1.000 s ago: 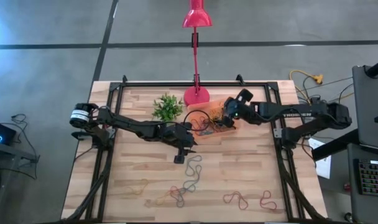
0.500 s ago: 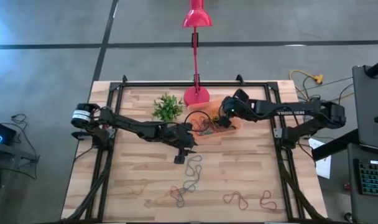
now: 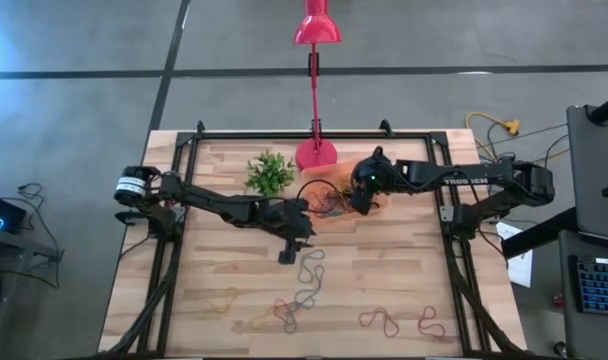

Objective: Pick and place rubber bands into bin
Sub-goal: Put the blue rubberband into the orange container

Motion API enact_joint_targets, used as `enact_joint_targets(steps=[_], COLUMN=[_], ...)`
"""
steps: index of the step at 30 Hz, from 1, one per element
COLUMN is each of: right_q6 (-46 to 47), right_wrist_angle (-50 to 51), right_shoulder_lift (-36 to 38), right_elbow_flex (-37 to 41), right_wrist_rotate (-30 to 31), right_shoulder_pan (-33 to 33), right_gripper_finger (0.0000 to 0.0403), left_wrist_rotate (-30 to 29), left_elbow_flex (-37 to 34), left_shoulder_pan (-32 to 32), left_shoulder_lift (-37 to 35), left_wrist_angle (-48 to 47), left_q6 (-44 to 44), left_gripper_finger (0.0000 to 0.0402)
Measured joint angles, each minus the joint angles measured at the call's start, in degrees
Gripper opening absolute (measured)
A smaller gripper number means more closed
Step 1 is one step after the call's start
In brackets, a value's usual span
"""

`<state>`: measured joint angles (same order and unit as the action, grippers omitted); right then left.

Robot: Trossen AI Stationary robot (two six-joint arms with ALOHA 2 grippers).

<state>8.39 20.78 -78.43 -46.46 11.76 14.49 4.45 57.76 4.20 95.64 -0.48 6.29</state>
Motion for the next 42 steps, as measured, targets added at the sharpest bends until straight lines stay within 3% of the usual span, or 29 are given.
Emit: enact_joint_targets(steps=[5, 9, 14, 24, 32, 38, 42], right_q6=[-2.36, -4.57, -5.51, 0.82, 7.85, 9.11, 10.91], right_wrist_angle=[0.02, 0.16, 0.11, -0.27, -3.49, -7.35, -7.48], right_shoulder_lift=[0.02, 0.0, 0.01, 0.0, 0.02, 0.02, 0.02], right_elbow_flex=[0.31, 0.92, 1.01, 1.01, 1.05, 1.05, 1.05], right_wrist_rotate=[-12.88, -12.91, -8.06, 2.96, 12.72, 20.26, 24.62], right_shoulder_pan=[-3.29, -9.3, -18.02, -35.48, -48.6, -56.53, -59.32], right_gripper_finger=[0.0177, 0.0179, 0.018, 0.0171, 0.0154, 0.0148, 0.0148], left_wrist_rotate=[6.21, 6.7, 6.83, 6.42, -2.89, -5.11, -7.97], left_elbow_flex=[-0.03, -0.04, -0.04, -0.07, -0.07, -0.04, 1.03], left_shoulder_pan=[1.14, 3.68, 7.48, 16.68, 21.77, 23.78, 24.79], left_shoulder_lift=[0.0, 0.04, 0.07, 0.09, 1.42, 4.92, 7.16], left_wrist_angle=[-3.94, -4.13, -4.09, -7.21, -5.48, 1.74, 1.5], left_q6=[-1.4, -2.89, -3.94, -15.41, -18.17, -18.01, -19.84], left_gripper_finger=[0.0145, 0.0145, 0.0145, 0.0145, 0.0145, 0.0145, 0.0145])
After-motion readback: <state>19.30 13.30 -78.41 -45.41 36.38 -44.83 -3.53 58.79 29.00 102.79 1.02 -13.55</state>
